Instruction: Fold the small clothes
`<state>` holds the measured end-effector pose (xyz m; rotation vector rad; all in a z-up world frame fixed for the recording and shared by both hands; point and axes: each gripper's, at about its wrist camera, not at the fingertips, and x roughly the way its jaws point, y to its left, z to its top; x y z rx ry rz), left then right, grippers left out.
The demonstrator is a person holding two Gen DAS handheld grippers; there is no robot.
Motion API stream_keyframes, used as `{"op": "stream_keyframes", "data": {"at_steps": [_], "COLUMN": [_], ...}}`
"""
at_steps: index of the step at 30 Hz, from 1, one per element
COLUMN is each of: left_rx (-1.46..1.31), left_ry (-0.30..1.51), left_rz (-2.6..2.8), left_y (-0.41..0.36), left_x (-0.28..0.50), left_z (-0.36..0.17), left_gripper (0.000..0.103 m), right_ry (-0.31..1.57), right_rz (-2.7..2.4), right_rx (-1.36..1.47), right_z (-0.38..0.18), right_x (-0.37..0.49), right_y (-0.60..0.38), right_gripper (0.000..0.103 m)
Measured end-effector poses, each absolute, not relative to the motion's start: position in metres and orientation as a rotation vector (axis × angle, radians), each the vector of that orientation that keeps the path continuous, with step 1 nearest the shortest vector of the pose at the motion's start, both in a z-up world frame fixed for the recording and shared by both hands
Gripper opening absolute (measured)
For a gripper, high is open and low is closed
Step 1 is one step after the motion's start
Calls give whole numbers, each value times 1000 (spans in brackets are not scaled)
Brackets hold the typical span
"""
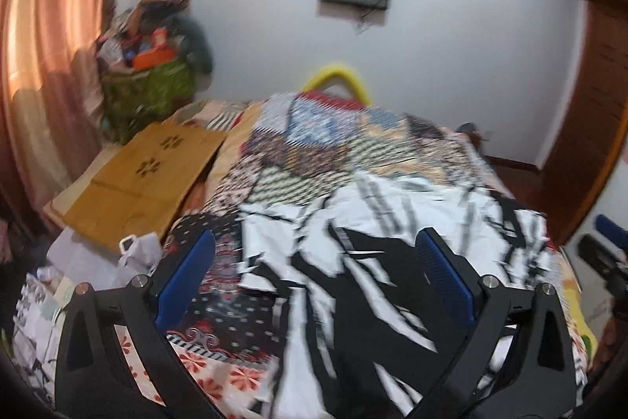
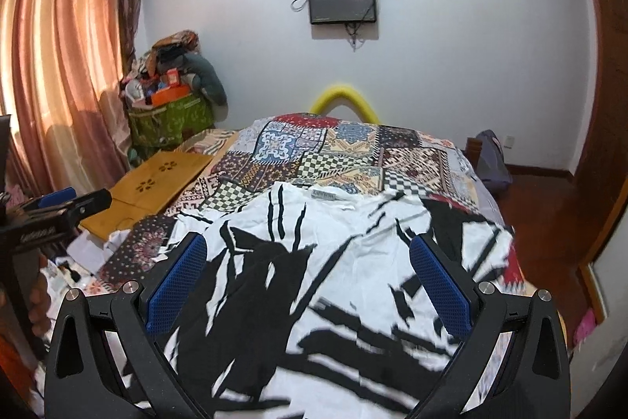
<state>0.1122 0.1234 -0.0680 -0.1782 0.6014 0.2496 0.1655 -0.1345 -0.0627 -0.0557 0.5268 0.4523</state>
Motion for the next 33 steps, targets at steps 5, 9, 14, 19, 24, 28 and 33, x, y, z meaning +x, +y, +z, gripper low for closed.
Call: {"op": "stream_keyframes", "data": {"at_steps": [5,9,14,19,24,28,33], "left_rx": [-226,-267,-368,-478,-575,-680,-842], "left_ry": [717,838,1014,1112,1154,1180,1194], "left_rz": [323,365,347,287,194,161,101], "left_y": [175,206,229,233,225,224,226], "left_x": [149,174,192,196,200,201,202], "left_z": [-102,-140,-188,-217,-230,-241,-257], "left_gripper": [103,101,86,80,77,74,74], "right_ry": [566,638,739,860,980,1044,1077], "right_rz": [492,533,596,648,699,743,761], "right_rx": [-113,-139,-159,-175,-212,-230,-230], "right_z": [-71,-85,-108,-141,-171,-187,-197], "right_x": [199,229,260,286,300,302,305], "right_y": [-114,-97,-76,-61,-49,-45,-45], "right_gripper": [102,89,78,63,44,38,38]}}
